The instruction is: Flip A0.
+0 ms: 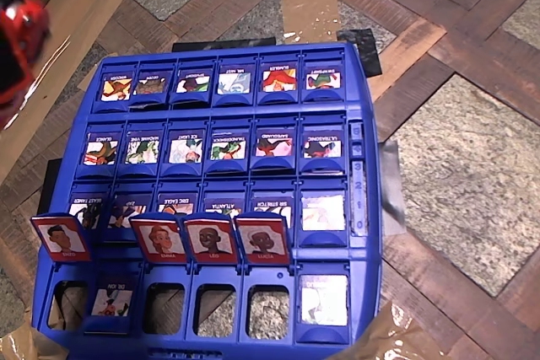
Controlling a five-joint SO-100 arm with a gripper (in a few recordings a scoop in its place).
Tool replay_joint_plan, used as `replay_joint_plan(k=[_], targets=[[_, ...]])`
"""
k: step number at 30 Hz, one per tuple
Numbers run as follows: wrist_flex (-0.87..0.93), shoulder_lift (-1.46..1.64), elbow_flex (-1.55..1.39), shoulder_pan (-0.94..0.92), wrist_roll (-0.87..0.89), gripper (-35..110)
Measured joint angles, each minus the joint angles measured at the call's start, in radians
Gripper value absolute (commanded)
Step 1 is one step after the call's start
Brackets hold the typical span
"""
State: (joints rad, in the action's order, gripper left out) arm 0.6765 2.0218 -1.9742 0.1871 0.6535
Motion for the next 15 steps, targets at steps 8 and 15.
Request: replay_joint_plan(k=[8,15], targets=[[0.112,-0.087,0.025,0.054,-0.040,0],[0.198,-0.236,0.083,0.084,-0.028,0]])
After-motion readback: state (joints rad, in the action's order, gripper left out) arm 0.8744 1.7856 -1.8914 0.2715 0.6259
